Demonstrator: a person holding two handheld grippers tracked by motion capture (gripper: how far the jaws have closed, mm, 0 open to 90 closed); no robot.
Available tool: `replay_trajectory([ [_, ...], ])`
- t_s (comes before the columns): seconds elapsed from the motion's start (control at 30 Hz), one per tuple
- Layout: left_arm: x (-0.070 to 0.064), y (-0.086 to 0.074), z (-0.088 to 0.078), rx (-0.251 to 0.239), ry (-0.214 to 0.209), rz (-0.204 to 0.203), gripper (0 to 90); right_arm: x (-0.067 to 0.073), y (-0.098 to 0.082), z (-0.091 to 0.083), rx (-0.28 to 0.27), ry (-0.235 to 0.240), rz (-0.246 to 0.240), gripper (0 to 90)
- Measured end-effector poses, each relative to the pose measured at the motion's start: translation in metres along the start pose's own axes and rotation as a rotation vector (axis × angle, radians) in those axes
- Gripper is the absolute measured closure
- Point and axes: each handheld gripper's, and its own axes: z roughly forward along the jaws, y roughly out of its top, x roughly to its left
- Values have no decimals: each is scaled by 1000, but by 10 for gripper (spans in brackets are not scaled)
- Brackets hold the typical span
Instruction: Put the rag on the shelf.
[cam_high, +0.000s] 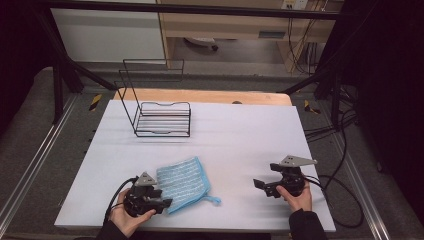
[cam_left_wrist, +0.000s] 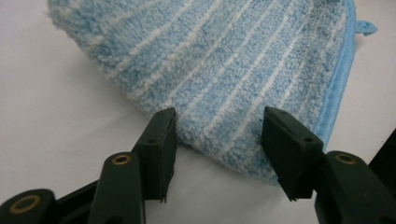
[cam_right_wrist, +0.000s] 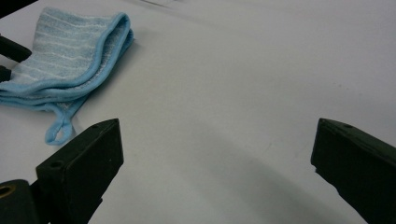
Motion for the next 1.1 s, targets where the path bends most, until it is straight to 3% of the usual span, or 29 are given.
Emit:
replay_trajectory([
  [0.2, -2, -4, 3, 11, -14, -50, 541, 3, 2, 2, 4, 5, -6, 29],
  [0.27, -2, -4, 4, 14, -33, -62, 612, 4, 2, 3, 6, 5, -10, 29],
  [0.43, -4, -2, 6, 24, -29, -58, 808, 6, 3, 5, 2, 13, -9, 32],
  [0.5, -5, -1, 5, 30, -22, -43, 838, 7, 4, 6, 1, 13, -11, 32],
  [0.63, -1, 2, 1, 34, -29, -32, 859, 7, 4, 5, -1, 15, -13, 32],
  [0.7, 4, 4, -3, 41, -5, -24, 860, 7, 4, 5, -1, 15, -15, 32],
  [0.77, 11, 5, -8, 36, 26, -11, 859, 7, 4, 5, -1, 16, -15, 32],
  [0.9, 28, 5, -10, 37, 11, -3, 854, 7, 3, 6, 3, 17, -16, 32],
  [0.97, 36, 6, -13, 29, 34, 16, 851, 7, 3, 6, 3, 18, -14, 32],
  [1.1, 47, 1, -15, 10, -3, -1, 831, 7, 3, 6, 4, 17, -12, 32],
])
